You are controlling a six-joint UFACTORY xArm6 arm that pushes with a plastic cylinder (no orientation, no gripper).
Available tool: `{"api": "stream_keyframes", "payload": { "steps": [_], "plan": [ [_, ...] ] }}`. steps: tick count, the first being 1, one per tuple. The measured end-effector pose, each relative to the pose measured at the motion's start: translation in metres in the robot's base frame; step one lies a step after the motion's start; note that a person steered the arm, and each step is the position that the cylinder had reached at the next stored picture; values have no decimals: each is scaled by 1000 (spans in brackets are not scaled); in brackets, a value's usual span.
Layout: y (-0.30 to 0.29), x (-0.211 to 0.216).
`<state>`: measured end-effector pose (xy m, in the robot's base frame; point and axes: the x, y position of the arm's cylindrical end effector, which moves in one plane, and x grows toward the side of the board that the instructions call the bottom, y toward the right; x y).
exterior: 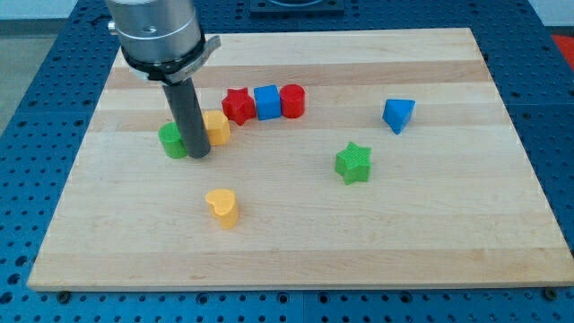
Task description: Push the yellow hexagon below the red star
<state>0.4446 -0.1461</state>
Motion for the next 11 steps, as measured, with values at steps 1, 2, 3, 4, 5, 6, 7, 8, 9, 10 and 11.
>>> {"api": "stream_keyframes", "payload": {
  "steps": [1, 2, 3, 4, 5, 6, 7, 8, 9, 10, 11],
  "plan": [
    [-36, 2],
    [-62, 2],
    [-58, 2],
    [-41, 2],
    [-19, -2],
    [-1, -8],
    [15, -12],
    [25, -14],
    [33, -16],
    [34, -17],
    [19, 4]
  ]
}}
